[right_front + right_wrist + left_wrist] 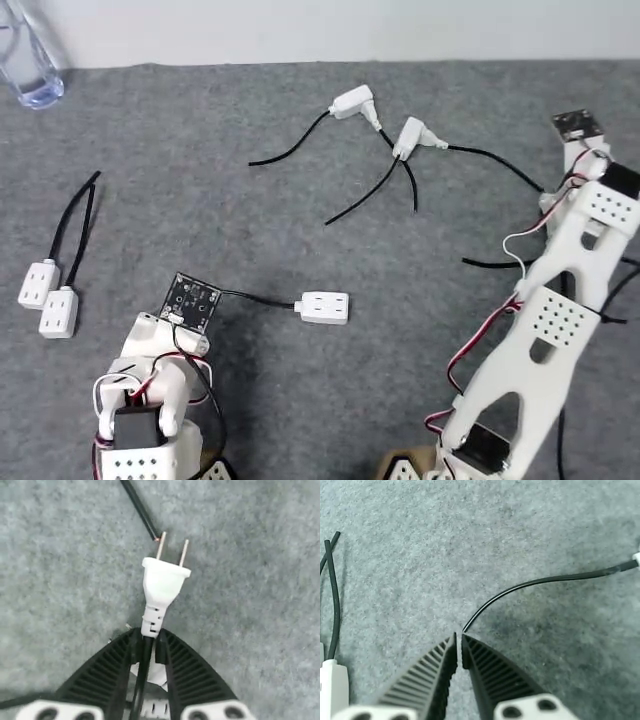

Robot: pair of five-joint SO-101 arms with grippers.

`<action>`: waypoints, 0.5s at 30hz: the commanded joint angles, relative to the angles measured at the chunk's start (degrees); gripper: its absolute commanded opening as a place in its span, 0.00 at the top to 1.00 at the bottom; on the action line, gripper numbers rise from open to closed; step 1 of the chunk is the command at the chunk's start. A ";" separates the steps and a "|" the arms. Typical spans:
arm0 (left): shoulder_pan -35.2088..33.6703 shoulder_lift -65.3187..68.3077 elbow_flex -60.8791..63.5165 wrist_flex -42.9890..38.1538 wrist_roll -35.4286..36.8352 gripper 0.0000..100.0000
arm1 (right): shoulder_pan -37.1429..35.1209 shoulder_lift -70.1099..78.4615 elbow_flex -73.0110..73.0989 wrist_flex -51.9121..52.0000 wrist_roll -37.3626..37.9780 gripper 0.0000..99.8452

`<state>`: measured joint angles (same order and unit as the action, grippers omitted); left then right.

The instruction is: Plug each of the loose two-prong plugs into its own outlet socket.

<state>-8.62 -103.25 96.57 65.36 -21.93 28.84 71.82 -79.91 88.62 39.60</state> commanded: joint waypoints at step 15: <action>0.18 -0.97 -0.31 0.18 -0.26 0.98 | -1.80 -25.71 -0.97 14.37 0.44 0.99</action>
<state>-8.62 -103.25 96.57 65.36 -21.93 27.96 51.43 -79.82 100.48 39.78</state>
